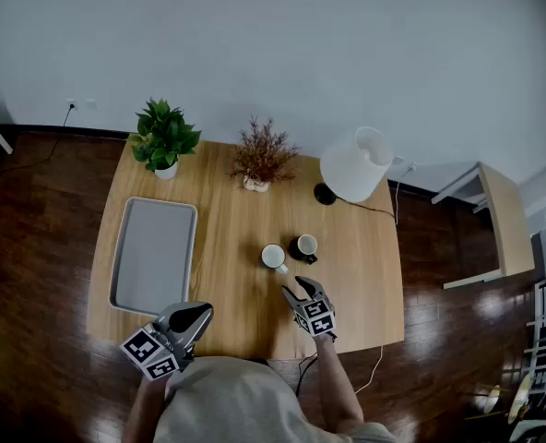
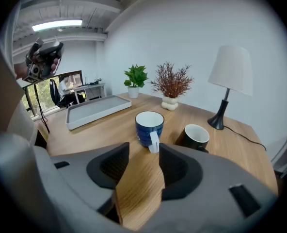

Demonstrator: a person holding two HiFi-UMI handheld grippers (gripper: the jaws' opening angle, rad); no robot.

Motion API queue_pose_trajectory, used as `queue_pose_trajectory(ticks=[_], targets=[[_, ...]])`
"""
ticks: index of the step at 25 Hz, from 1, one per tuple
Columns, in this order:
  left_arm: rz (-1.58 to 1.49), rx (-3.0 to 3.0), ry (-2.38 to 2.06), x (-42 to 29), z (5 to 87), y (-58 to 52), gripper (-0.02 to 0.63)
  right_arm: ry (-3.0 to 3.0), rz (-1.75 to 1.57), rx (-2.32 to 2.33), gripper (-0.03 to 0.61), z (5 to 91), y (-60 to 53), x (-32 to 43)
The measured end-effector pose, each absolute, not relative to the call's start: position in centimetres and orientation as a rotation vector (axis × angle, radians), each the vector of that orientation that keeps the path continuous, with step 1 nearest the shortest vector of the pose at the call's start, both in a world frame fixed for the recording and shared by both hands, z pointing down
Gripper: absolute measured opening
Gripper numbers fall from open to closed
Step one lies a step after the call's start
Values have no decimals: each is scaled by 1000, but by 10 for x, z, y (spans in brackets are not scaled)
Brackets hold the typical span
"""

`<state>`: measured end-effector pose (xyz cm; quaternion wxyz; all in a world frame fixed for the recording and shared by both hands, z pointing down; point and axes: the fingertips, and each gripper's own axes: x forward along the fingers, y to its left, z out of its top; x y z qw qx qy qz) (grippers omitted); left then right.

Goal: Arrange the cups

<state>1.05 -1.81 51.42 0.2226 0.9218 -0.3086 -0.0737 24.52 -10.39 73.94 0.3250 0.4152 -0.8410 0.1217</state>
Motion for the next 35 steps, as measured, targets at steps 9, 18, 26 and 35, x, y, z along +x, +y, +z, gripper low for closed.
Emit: queue_pose_trajectory(ticks=[9,18,26,35], targets=[[-210,2535,-883,2,515,-16,-6,-2082,229,926,164,774,-148,235],[-245,2504,-943,-18,517,-16,-6,-1901,152,769,109,788,-159,225],[-294,2468,-1006,-41,522,-16,-6,-2091,353,758,80,771,-154,170],[-379,2378,-1166,-96,527,-6,-6,-2279,90,519,80,719,-237,-26]])
